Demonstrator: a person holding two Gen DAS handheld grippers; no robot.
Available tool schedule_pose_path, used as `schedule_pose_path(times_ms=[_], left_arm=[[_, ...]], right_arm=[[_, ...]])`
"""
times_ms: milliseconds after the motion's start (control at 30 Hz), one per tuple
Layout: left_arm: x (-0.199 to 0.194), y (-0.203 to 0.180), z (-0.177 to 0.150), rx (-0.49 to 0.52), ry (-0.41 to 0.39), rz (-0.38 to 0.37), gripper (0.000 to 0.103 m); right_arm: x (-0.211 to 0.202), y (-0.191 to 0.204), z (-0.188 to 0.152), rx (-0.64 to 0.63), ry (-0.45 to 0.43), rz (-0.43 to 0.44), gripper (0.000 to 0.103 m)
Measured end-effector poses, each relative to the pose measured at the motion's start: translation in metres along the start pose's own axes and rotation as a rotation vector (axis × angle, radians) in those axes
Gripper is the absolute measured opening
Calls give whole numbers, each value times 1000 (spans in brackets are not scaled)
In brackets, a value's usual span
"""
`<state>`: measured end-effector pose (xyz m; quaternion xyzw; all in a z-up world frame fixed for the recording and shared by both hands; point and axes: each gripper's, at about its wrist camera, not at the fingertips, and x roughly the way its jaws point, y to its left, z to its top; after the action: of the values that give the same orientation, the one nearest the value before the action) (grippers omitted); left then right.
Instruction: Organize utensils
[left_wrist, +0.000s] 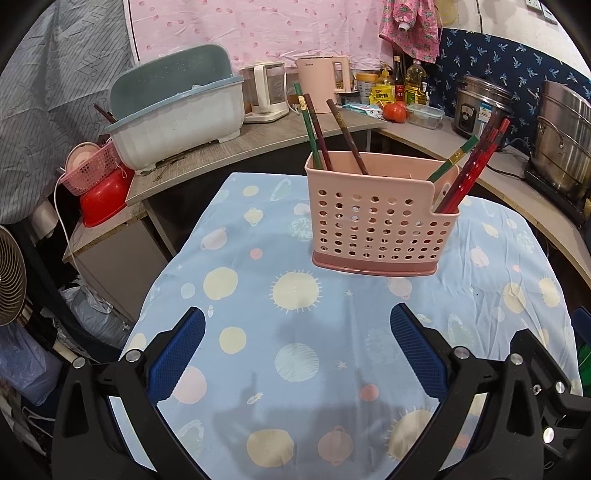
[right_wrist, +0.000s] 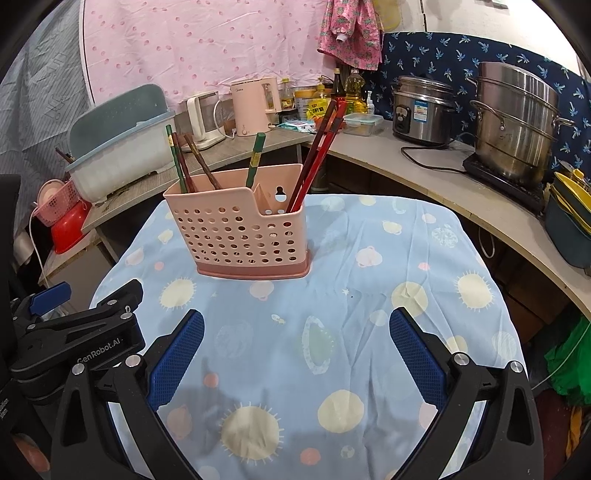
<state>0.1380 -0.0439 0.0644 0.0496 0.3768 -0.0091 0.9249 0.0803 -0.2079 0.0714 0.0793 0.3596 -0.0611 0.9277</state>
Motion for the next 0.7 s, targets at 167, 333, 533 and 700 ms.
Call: schedule_pose_path(times_ms=[167,333,533,700], left_arm=[[-1,0,1,4,0,0,96],[0,-2,2,10,0,-3,96],[0,-3,2,10,1,-4,96],[1,-5,1,17,0,-8,96]], right_arm=[[0,1,0,0,0,0,97],[0,1,0,0,-1,-2,97],[-1,2,1,0,-3,-2,97],[-1,2,1,-1,-3,-3,97]])
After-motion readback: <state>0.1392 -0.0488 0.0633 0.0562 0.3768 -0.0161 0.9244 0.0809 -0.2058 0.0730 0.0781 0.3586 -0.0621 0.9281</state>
